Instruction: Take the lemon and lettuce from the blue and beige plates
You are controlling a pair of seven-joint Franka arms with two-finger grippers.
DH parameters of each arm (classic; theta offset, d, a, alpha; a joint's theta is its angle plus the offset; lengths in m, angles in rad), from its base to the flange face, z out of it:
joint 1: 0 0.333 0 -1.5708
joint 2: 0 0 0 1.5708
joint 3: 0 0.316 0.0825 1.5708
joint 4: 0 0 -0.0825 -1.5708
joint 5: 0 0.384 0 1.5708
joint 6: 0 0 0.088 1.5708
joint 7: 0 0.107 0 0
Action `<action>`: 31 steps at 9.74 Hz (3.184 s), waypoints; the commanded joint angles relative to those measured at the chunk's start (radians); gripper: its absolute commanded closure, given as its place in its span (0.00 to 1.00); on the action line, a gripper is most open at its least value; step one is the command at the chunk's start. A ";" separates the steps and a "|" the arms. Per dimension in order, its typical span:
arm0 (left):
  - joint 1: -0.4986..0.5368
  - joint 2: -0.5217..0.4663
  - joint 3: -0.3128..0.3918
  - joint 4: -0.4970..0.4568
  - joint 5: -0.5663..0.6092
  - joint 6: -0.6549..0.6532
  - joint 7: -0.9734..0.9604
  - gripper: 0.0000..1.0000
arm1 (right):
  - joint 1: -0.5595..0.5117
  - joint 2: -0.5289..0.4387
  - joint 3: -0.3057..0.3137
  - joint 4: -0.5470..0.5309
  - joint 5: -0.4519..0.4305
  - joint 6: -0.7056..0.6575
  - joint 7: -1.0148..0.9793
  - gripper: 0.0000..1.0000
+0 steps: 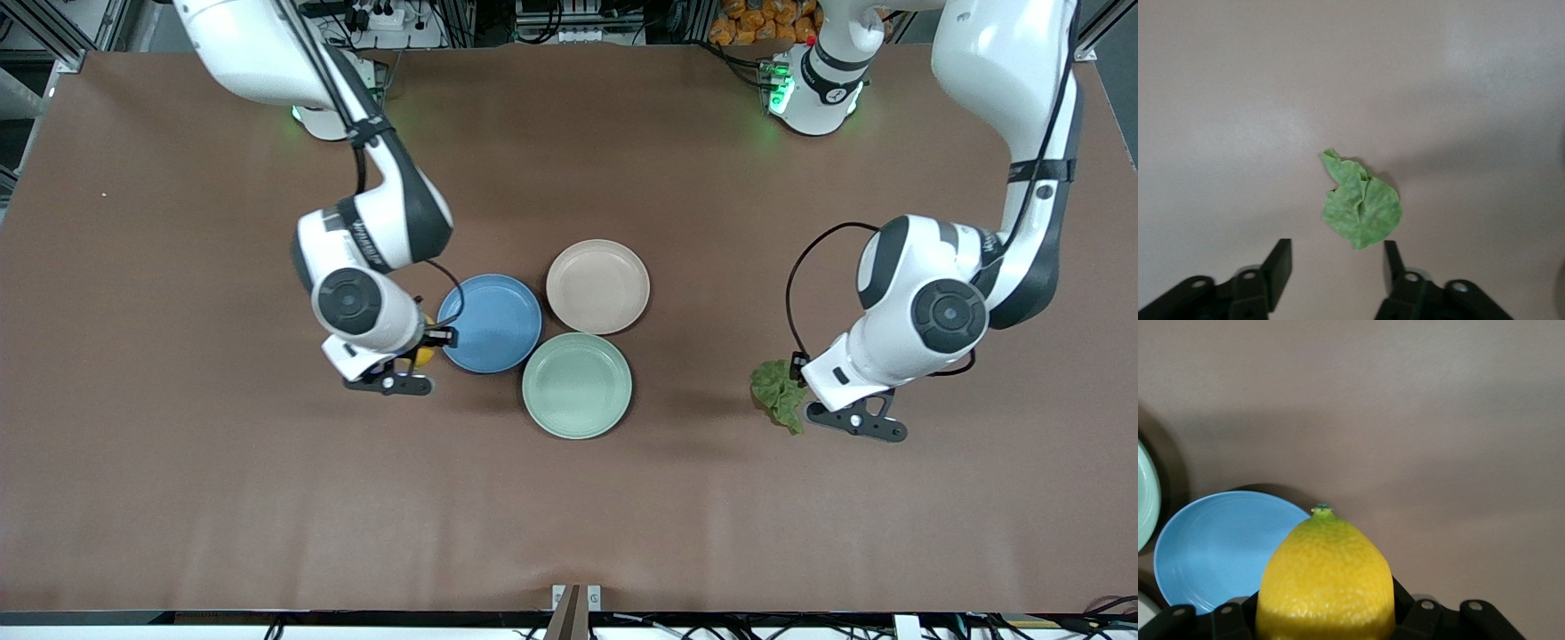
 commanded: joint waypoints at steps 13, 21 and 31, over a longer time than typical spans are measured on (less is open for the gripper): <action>0.068 -0.501 0.043 -0.267 -0.155 -0.158 -0.065 0.00 | -0.263 -0.146 0.008 -0.004 -0.002 -0.146 -0.320 0.61; 0.035 -0.518 0.037 -0.012 -0.067 -0.477 -0.064 0.00 | -0.398 -0.346 0.006 -0.433 -0.016 0.180 -0.551 0.63; 0.043 -0.515 0.029 0.053 -0.081 -0.557 -0.065 0.00 | -0.439 -0.296 0.005 -0.712 -0.017 0.531 -0.575 0.67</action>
